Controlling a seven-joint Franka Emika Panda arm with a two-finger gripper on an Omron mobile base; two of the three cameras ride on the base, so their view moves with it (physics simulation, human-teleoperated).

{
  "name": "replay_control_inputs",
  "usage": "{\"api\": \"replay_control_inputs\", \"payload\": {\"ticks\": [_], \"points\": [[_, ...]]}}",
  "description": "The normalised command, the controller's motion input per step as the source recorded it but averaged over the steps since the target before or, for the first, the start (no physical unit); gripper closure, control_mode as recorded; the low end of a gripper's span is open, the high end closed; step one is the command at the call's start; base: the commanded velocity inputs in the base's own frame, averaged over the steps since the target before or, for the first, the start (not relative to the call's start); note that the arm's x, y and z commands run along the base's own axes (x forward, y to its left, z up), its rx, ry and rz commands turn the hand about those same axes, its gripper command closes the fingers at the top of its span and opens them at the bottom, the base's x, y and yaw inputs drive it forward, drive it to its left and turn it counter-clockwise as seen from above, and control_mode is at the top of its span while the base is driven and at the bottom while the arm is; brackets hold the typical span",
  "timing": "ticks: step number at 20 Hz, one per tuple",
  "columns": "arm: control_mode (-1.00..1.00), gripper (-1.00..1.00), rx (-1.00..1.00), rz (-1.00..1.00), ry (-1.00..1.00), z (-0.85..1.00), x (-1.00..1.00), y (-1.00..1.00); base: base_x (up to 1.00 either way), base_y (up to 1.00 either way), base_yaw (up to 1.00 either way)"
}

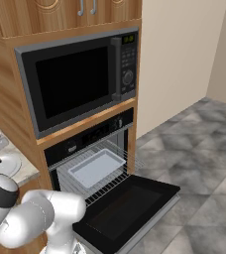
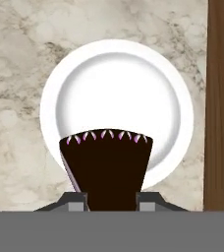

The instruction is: Take the baked cake out of the oven and place it on the plate for cooling. Then close the oven door.

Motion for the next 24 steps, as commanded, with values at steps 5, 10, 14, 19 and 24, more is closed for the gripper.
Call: {"api": "replay_control_inputs", "payload": {"ticks": [5, 10, 14, 19, 24], "points": [[-1.0, 1.0, 0.0, 0.0, 0.0, -0.41, 0.01, 0.13, 0.0, 0.0, 0.0], [-1.0, 1.0, 0.02, 0.0, -0.01, -0.27, 0.06, 0.07, 0.0, 0.0, 0.0], [-1.0, 1.0, 0.04, 0.0, -0.03, -0.14, 0.07, 0.0, 0.0, 0.0, 0.0], [-1.0, 1.0, 0.03, 0.0, -0.05, -0.18, 0.15, 0.0, 0.0, 0.0, 0.0], [-1.0, 1.0, 0.04, 0.0, -0.04, -0.22, 0.23, 0.0, 0.0, 0.0, 0.0]]}}
